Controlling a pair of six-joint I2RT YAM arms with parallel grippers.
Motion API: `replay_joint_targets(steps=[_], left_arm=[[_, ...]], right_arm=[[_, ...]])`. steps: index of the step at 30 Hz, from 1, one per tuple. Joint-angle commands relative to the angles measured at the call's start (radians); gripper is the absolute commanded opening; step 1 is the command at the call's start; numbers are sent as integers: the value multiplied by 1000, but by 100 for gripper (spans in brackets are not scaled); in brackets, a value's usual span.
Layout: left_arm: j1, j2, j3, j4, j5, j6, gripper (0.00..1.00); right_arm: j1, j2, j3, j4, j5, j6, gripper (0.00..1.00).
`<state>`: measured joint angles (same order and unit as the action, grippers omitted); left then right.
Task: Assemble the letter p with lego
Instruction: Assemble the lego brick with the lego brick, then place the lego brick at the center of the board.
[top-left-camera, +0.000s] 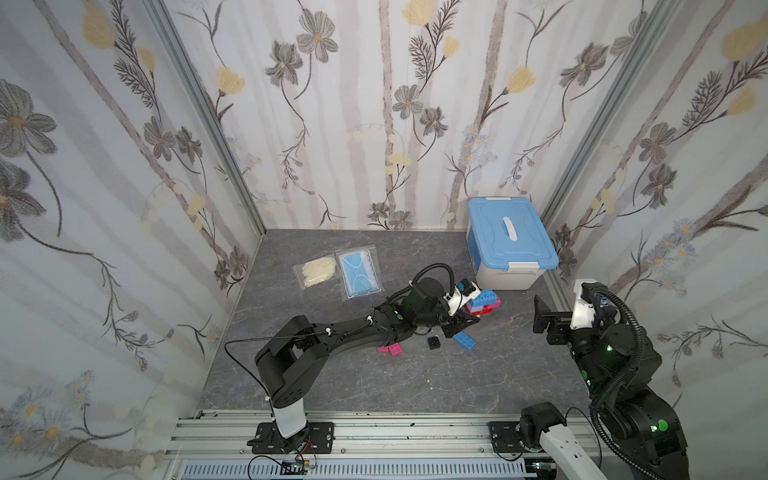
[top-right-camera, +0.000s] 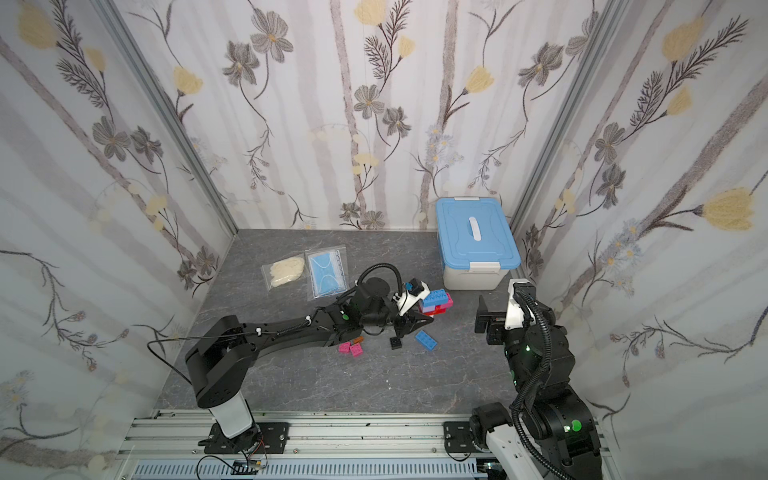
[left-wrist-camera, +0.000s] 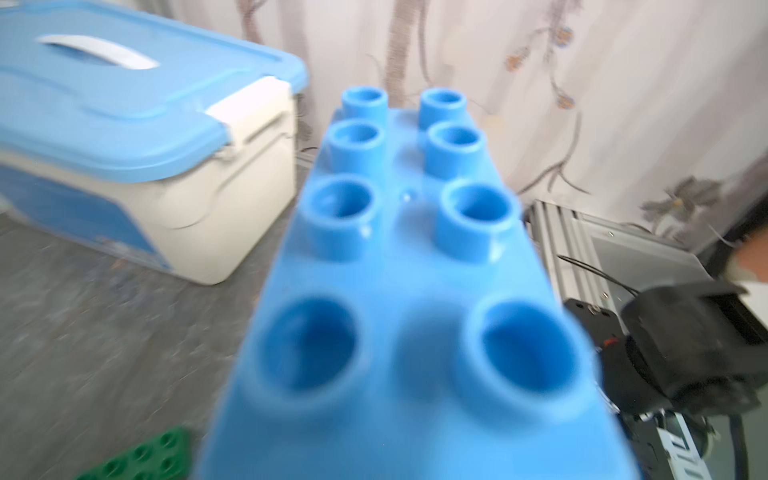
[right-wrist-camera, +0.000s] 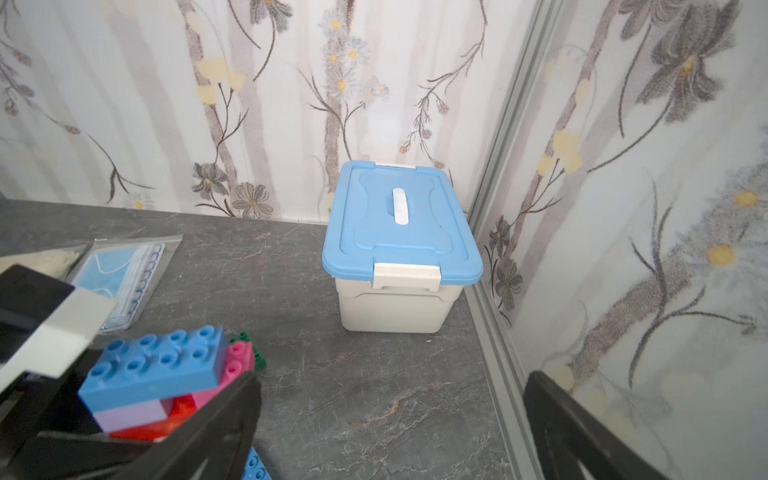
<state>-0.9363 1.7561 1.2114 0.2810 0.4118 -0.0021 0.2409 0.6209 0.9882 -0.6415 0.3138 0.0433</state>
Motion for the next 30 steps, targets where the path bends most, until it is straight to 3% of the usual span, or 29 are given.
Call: replay_joint_targets(steps=[1,3,8,13,22,30], left_arm=[[63,-10,72,-155,-43,-177,14],[119,17,141,-255,-39,-260,17],[247,176,307,-354,134,-489,23],[287,384,530,-509,226,-503,24],[356,720,891,-583,347,-600,30],[382,956,1206,-716,374,-616,31]], right_arm=[[-2,48,22,-52,17,136,100],[-5,89,32,-67,-28,150,100],[-18,225,70,-107,-139,170,99],[-28,325,68,-129,-182,175,100],[-36,396,37,-124,-243,176,99],[-41,456,36,-116,-267,173,99]])
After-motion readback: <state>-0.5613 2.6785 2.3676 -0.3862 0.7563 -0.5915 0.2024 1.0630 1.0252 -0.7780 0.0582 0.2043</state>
